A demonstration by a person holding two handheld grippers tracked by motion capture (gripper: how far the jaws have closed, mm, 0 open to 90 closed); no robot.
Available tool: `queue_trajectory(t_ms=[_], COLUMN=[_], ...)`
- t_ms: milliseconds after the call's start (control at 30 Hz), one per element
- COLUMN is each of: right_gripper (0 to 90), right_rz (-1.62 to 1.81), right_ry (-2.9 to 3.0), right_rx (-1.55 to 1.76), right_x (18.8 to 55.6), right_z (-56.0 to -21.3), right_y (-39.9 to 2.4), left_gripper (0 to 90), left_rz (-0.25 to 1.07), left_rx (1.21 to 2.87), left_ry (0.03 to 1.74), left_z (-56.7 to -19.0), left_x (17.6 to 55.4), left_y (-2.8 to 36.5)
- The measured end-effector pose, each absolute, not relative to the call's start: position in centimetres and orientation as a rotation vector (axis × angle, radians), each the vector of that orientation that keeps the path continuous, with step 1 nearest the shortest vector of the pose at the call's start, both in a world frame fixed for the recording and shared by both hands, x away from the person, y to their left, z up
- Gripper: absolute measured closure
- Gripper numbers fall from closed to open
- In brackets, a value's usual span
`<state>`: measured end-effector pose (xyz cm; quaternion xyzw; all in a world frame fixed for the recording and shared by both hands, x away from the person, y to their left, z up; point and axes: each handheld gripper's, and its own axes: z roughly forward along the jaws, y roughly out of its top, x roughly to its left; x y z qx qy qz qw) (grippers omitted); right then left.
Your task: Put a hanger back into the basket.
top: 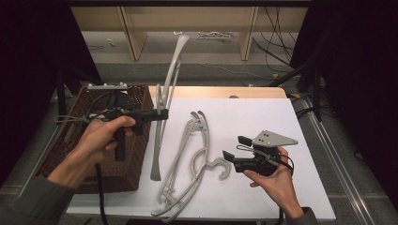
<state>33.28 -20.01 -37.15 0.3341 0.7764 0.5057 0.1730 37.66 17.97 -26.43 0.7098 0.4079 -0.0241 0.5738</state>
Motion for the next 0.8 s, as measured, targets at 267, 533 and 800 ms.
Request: queue_trajectory(t_ms=[267,533,800], right_gripper=[26.4,23.7,22.4], right_rz=[1.427,1.438,1.43], right_ry=[2.21,2.175,2.186], right_rx=[0.989,0.986,0.992], right_x=[33.1,32.9,32.7], right_z=[-38.4,-39.0,-39.9], right_y=[-20.6,-21.1,-21.2], left_gripper=[82.5,82.5,82.5], left_rz=[0.01,0.051,0.135], left_rx=[1.659,1.659,1.652], left_ry=[0.988,1.008,1.071], left_z=[-25.5,-24.6,-23.5], left_x=[37.8,37.7,38.6], left_y=[20.8,23.3,26.5])
